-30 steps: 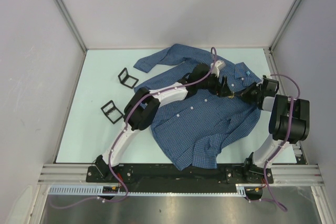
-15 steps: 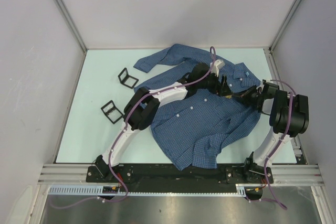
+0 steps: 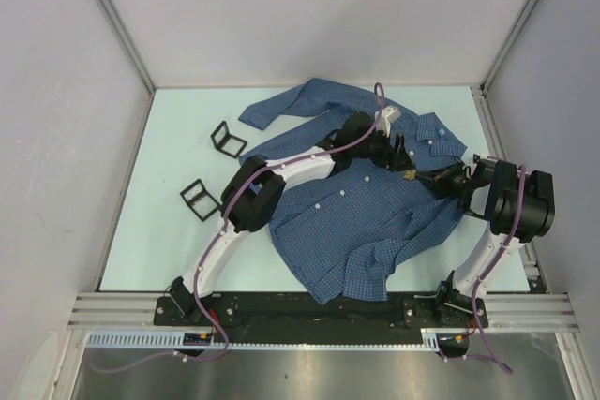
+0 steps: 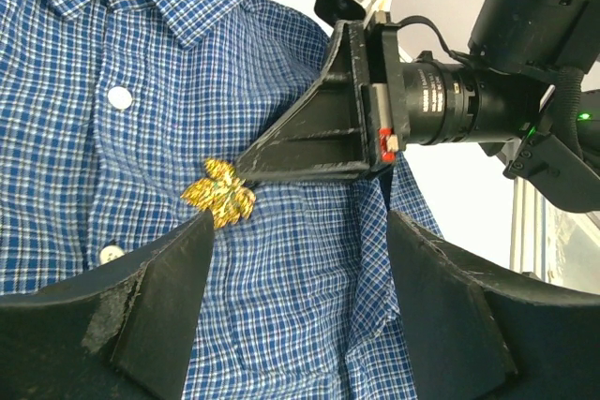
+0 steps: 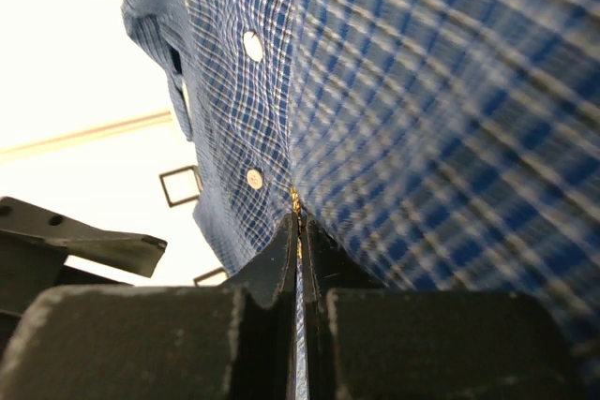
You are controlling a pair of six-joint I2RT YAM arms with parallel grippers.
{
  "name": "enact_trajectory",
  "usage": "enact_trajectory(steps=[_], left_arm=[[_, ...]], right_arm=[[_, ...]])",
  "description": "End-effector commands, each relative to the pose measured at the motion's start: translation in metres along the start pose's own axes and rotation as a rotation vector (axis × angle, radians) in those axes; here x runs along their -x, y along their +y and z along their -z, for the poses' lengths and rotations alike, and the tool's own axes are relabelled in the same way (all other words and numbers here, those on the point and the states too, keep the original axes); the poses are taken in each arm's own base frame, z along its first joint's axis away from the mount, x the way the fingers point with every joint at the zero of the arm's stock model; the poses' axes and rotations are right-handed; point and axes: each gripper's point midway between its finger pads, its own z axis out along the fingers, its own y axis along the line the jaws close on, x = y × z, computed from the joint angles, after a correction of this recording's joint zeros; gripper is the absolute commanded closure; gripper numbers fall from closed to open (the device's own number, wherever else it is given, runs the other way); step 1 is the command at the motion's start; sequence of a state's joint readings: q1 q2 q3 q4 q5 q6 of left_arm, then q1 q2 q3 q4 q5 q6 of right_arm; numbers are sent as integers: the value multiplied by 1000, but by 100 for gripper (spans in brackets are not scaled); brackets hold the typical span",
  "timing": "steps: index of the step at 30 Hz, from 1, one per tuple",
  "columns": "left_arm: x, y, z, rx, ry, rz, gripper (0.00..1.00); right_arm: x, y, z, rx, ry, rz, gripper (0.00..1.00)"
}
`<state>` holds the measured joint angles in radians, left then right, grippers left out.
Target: Remove the brooch from the garment
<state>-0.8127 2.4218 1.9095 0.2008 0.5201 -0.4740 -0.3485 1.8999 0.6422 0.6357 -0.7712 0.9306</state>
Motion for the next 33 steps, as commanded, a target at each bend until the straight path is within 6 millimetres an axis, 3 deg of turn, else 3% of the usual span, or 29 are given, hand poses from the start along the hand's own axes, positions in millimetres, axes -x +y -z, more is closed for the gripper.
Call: enact_trajectory(steps=[1,11,23,27,33], left_arm=[[26,-16,9,-46,-58,-22,21],[26,-17,8,-53,-60,-10,22],[28,-19,9,-60,-68,3,23],[38,-22,24,-46,-85,-4,24],[52,-22,71,52,-104,-6,24]], right_arm=[[3,10,3,67,3,-10,100],[-9,17,-6,157,45,-82,100],[-23,49,-12,335,81,-139,100],[-22,60,-10,362,66,-89,100],[-27,73,-15,339,64,13,100]])
